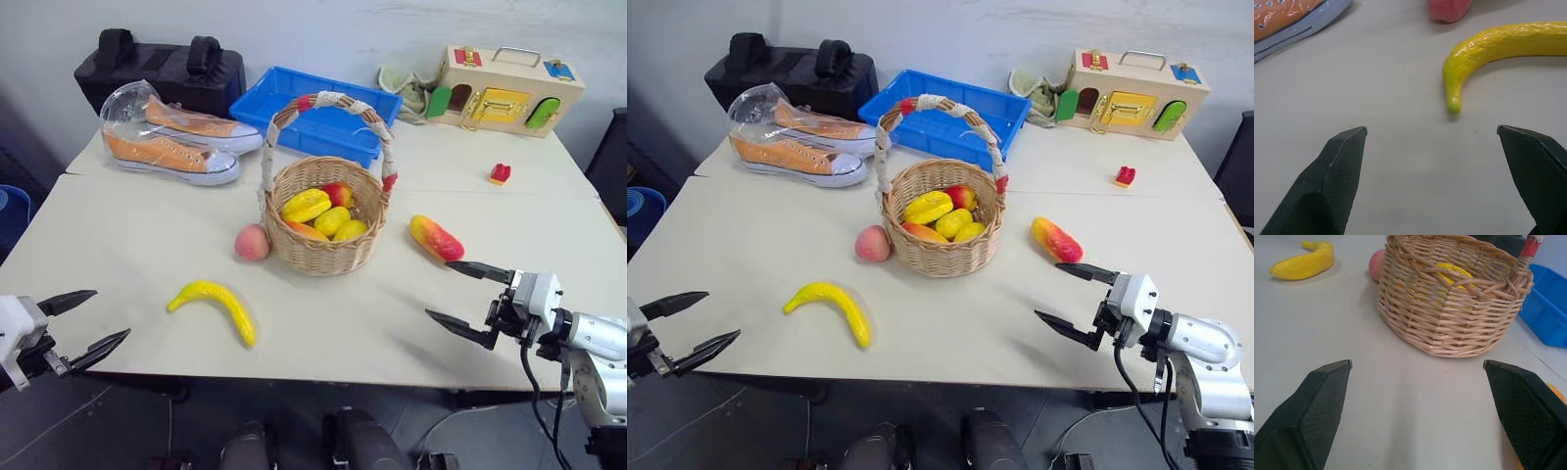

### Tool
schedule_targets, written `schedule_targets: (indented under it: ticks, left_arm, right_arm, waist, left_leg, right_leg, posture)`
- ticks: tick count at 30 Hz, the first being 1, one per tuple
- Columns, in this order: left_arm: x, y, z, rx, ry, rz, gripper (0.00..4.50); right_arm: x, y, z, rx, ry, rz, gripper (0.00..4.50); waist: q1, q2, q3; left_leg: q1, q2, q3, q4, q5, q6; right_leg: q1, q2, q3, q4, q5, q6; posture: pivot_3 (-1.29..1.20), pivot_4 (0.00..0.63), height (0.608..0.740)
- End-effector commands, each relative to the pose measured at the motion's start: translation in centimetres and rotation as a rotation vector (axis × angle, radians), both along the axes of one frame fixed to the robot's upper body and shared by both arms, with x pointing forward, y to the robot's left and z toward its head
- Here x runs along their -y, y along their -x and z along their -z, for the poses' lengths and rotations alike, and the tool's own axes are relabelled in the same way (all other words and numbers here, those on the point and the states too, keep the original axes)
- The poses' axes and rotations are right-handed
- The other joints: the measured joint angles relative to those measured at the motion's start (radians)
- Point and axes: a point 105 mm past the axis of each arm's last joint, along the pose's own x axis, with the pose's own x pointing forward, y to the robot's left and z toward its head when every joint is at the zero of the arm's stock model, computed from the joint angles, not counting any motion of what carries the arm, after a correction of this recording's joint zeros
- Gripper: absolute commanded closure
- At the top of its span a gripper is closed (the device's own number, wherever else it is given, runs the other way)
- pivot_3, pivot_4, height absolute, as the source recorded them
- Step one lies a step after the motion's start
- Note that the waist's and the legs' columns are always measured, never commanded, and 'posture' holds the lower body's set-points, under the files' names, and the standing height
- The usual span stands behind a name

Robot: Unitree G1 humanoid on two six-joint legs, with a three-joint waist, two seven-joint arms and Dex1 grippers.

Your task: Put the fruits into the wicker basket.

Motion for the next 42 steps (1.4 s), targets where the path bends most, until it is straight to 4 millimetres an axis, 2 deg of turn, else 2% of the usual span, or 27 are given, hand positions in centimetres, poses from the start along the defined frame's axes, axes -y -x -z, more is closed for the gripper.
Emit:
schedule_targets:
  ticks: [1, 8, 11, 13, 14, 15, 16, 19, 22, 26, 30, 33, 35, 37, 41, 42]
  left_arm:
    - [-0.4, 0.5, -0.4, -0.006, -0.012, 0.005, 0.02]
    - [-0.2, -0.2, -1.6, 0.001, 0.018, 0.037, 0.02]
    - [0.7, -0.9, -2.6, -0.034, 0.057, 0.121, 0.02]
    - [1.9, -1.5, -3.8, -0.051, 0.080, 0.200, 0.02]
    - [3.4, -1.5, -4.4, -0.100, 0.096, 0.279, 0.02]
    - [4.8, -1.5, -4.4, -0.126, 0.038, 0.364, 0.02]
    - [6.1, -1.5, -4.4, -0.143, -0.006, 0.431, 0.02]
    - [10.9, -1.7, -3.6, -0.208, -0.104, 0.692, 0.02]
    - [12.2, -2.5, -2.6, -0.241, -0.189, 0.781, 0.02]
    - [14.6, -6.6, 0.0, -0.291, -0.348, 0.849, 0.02]
    - [15.3, -8.2, 0.0, -0.265, -0.432, 0.910, 0.02]
    - [14.3, -8.4, 0.3, -0.308, -0.502, 0.930, 0.60]
    - [12.8, -8.1, 1.6, -0.385, -0.593, 0.956, 1.21]
    - [12.2, -8.4, 2.3, -0.389, -0.649, 0.966, 1.78]
    - [12.6, -8.7, 1.7, -0.347, -0.588, 0.958, 3.12]
    - [12.6, -8.7, 1.4, -0.332, -0.562, 0.951, 3.33]
  right_arm:
    - [0.2, 0.4, 0.2, -0.012, -0.013, -0.012, 0.00]
    - [-0.3, 0.2, -0.1, 0.021, -0.034, 0.000, 0.00]
    - [-1.5, 0.0, -1.5, 0.074, -0.071, -0.021, 0.00]
    - [-2.9, 0.5, -2.7, 0.072, -0.113, -0.084, 0.00]
    - [-3.8, 0.9, -4.1, 0.095, -0.191, -0.114, 0.00]
    - [-4.7, 1.5, -5.6, 0.118, -0.265, -0.156, 0.00]
    - [-5.5, 2.1, -6.2, 0.119, -0.273, -0.199, 0.00]
    - [-7.7, 4.1, -6.0, 0.094, -0.155, -0.359, 0.00]
    - [-8.2, 4.0, -6.1, 0.079, -0.142, -0.380, 0.00]
    - [-8.0, 3.3, -5.4, 0.030, -0.140, -0.358, 0.00]
    - [-7.8, 3.5, -5.2, 0.022, -0.136, -0.340, 0.00]
    - [-7.4, 3.4, -5.1, 0.017, -0.138, -0.310, 0.00]
    - [-6.7, 3.1, -4.6, 0.007, -0.143, -0.263, 0.00]
    - [-6.2, 2.9, -4.2, 0.001, -0.136, -0.226, 0.00]
    - [-5.0, 2.7, -3.7, 0.014, -0.126, -0.156, 0.00]
    - [-4.7, 2.7, -3.7, 0.018, -0.127, -0.139, 0.00]
  waist:
    - [0.000, 0.000, 0.000]
    - [-0.002, 0.000, 0.000]
    - [-0.002, 0.001, 0.000]
    - [-0.002, 0.001, 0.001]
    - [-0.002, 0.001, 0.001]
    - [-0.002, 0.001, 0.001]
    - [-0.001, 0.001, 0.001]
    - [0.004, 0.005, 0.002]
    - [0.008, 0.005, 0.002]
    - [0.020, 0.006, 0.002]
    - [0.021, 0.005, 0.002]
    - [0.021, 0.005, 0.002]
    - [0.023, 0.005, 0.002]
    - [0.024, 0.005, 0.002]
    - [0.027, 0.005, 0.002]
    - [0.027, 0.005, 0.002]
  left_leg:
    - [0.000, 0.000, 0.000, 0.000, 0.000, 0.000]
    - [0.000, 0.000, -0.001, 0.000, 0.000, 0.000]
    - [0.000, 0.000, -0.001, 0.000, 0.000, 0.000]
    - [-0.001, 0.000, -0.001, 0.000, 0.000, 0.000]
    - [-0.001, 0.000, -0.002, 0.000, 0.000, -0.001]
    - [-0.001, 0.000, -0.003, 0.000, 0.000, -0.001]
    - [-0.002, 0.000, -0.004, 0.000, 0.000, -0.002]
    - [-0.002, 0.000, -0.004, -0.001, 0.000, -0.001]
    - [-0.003, 0.000, -0.005, -0.001, 0.000, -0.002]
    - [-0.003, -0.001, -0.005, 0.001, 0.001, -0.001]
    - [-0.004, -0.001, -0.004, 0.002, 0.002, -0.001]
    - [-0.005, 0.001, -0.004, 0.001, 0.002, -0.002]
    - [-0.005, 0.001, -0.005, 0.001, 0.002, -0.003]
    - [-0.005, 0.001, -0.005, 0.001, 0.002, -0.003]
    - [-0.005, 0.000, -0.005, 0.004, 0.003, -0.001]
    - [-0.005, 0.000, -0.005, 0.004, 0.003, -0.001]
  right_leg:
    - [0.000, 0.000, 0.000, 0.000, 0.000, 0.000]
    - [0.001, 0.000, -0.001, -0.001, 0.000, 0.000]
    - [0.001, 0.000, -0.001, -0.001, 0.000, 0.000]
    - [0.000, 0.000, -0.002, 0.000, 0.000, 0.000]
    - [0.000, 0.000, -0.002, 0.000, 0.000, 0.000]
    - [0.000, 0.000, -0.003, 0.000, 0.000, 0.000]
    - [0.000, -0.001, -0.004, 0.000, 0.000, -0.001]
    - [0.001, -0.001, -0.005, -0.002, 0.000, -0.001]
    - [0.002, 0.000, -0.006, -0.003, 0.000, -0.001]
    - [0.001, 0.001, -0.006, -0.002, 0.000, -0.001]
    - [0.000, 0.001, -0.005, -0.002, 0.000, -0.001]
    - [-0.002, 0.002, -0.005, -0.002, -0.001, 0.000]
    - [-0.002, 0.002, -0.005, -0.001, -0.002, 0.000]
    - [-0.002, 0.002, -0.005, -0.001, -0.002, 0.000]
    - [0.000, 0.001, -0.005, 0.000, -0.002, 0.000]
    - [0.000, 0.000, -0.005, 0.001, -0.002, 0.000]
  posture:
    - [0.00, 0.150, 0.740]
    - [0.00, 0.150, 0.740]
    - [0.00, 0.150, 0.740]
    - [0.00, 0.150, 0.740]
    - [0.00, 0.150, 0.740]
    - [0.00, 0.150, 0.740]
    - [0.00, 0.150, 0.740]
    - [0.00, 0.150, 0.740]
    - [0.00, 0.150, 0.740]
    - [0.00, 0.150, 0.740]
    - [0.00, 0.150, 0.740]
    - [0.00, 0.150, 0.740]
    - [0.00, 0.150, 0.740]
    - [0.00, 0.150, 0.740]
    - [0.00, 0.150, 0.740]
    - [0.00, 0.150, 0.740]
